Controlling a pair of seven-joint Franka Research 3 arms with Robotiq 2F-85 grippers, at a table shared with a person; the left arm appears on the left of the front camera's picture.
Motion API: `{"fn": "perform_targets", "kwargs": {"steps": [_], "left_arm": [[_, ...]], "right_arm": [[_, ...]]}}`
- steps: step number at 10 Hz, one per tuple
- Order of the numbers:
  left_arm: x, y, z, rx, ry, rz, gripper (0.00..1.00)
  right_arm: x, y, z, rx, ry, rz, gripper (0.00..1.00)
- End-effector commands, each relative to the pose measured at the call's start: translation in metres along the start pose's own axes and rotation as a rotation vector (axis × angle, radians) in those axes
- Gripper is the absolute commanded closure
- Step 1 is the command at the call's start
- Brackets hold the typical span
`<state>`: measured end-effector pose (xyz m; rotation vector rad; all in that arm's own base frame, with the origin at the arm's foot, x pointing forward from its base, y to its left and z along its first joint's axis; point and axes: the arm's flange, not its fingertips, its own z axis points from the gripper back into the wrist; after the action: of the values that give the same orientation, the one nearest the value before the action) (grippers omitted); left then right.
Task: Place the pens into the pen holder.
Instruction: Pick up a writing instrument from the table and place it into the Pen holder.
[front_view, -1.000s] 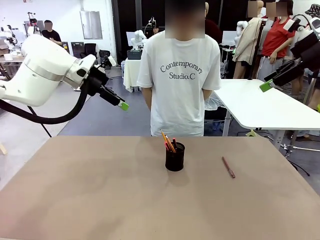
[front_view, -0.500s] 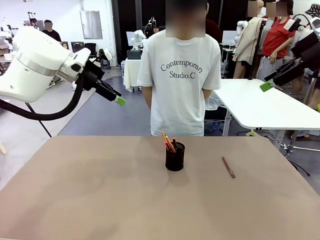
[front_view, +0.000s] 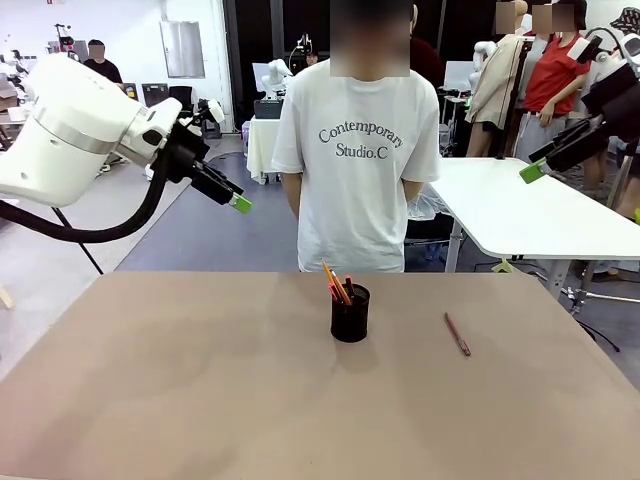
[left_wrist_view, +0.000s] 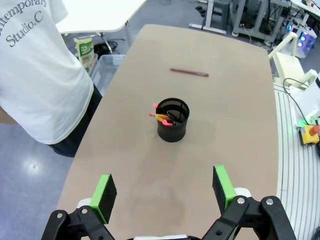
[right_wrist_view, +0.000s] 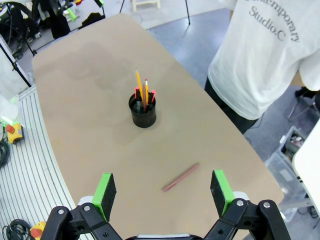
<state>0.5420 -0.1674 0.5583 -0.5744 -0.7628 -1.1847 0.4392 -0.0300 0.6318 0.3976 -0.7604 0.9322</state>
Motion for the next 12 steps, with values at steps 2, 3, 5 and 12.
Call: {"fn": "perform_targets", "kwargs": {"steps": [2, 3, 5, 12], "left_arm": [[0.002, 0.001, 0.002, -0.001, -0.002, 0.002, 0.00], [0.002, 0.001, 0.002, -0.001, -0.002, 0.002, 0.00], [0.002, 0.001, 0.002, -0.001, -0.002, 0.002, 0.00], [0.002, 0.001, 0.002, -0.001, -0.002, 0.002, 0.00]], "right_arm": [[0.001, 0.000, 0.001, 0.004, -0.008, 0.003, 0.00], [0.001, 0.000, 0.001, 0.004, -0.008, 0.003, 0.00], [0.001, 0.000, 0.001, 0.004, -0.008, 0.003, 0.00], [0.021, -0.025, -0.029, 0.037, -0.024, -0.132, 0.00]]}}
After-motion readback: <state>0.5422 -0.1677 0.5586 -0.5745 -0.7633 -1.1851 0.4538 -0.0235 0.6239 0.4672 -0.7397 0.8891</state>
